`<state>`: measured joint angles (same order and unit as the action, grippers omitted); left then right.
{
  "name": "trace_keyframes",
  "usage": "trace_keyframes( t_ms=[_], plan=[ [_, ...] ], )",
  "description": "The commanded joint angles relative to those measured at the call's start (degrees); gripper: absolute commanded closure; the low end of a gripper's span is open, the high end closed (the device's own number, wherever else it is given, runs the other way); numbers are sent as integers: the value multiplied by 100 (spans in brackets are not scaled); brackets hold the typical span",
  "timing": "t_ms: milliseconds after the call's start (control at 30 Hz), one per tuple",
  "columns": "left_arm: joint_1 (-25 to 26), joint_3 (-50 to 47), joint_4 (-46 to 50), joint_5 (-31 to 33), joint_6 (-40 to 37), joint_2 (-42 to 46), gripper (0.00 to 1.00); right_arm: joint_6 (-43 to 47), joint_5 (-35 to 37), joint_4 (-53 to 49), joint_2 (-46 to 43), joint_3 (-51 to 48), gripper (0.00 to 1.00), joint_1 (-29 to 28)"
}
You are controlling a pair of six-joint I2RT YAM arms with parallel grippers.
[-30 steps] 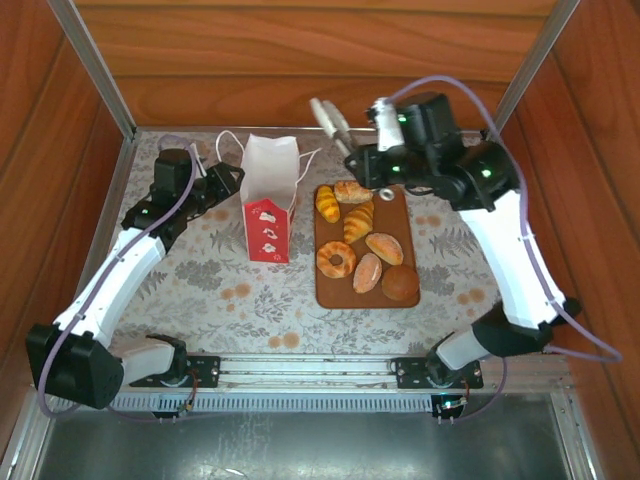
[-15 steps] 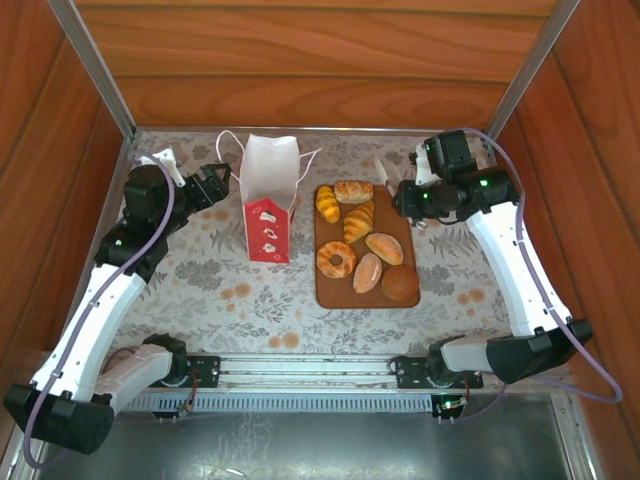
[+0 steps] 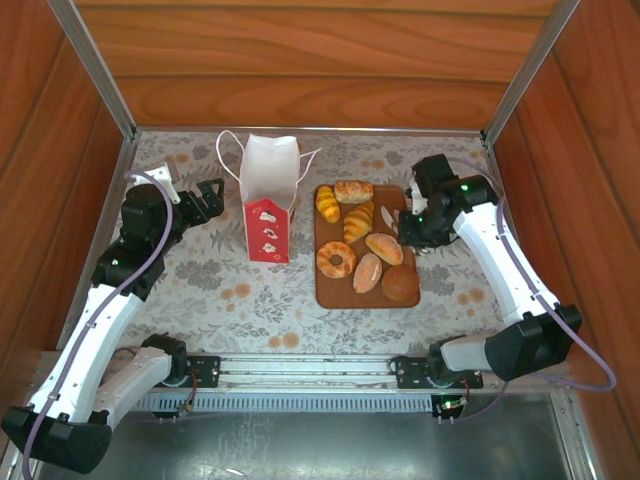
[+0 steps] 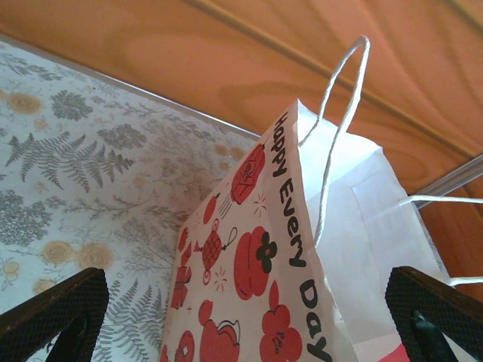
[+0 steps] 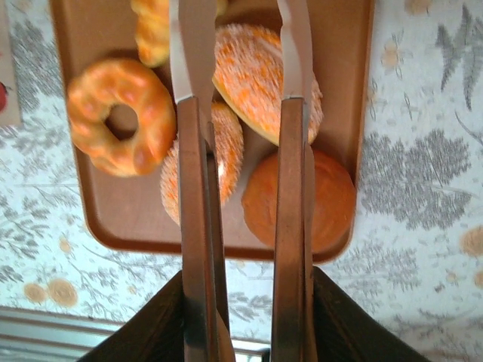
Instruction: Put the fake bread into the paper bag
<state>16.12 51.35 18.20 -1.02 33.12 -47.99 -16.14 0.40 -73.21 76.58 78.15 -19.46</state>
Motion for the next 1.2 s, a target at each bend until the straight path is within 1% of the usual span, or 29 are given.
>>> trace_keyframes(
  t_ms=[0,100,200,333,400,467,800,1167],
  plan=[
    [-54,5,16,198,-139,17,0,-225,178,-561,-286,-134,61,14],
    [-65,114,9,198,-192,-84,0,-309,272,-751,-384,-318,62,-124],
    [-65,194,9,198,-244,-183,0,-294,526,-897,-374,-365,62,-388],
    [-74,243,17,190,-254,-275,0,-69,931,-1015,-202,-162,61,-827],
    [-74,242,10,165,-232,-282,0,44,910,-995,-120,-18,61,-940],
    [-78,227,9,164,-219,-256,0,122,1074,-1020,-11,130,60,-1062],
    [-83,155,9,268,-226,-99,0,311,1305,-1193,434,473,57,-1184],
    [-100,128,18,249,-219,-98,0,419,1122,-1151,692,469,54,-1259]
  ],
)
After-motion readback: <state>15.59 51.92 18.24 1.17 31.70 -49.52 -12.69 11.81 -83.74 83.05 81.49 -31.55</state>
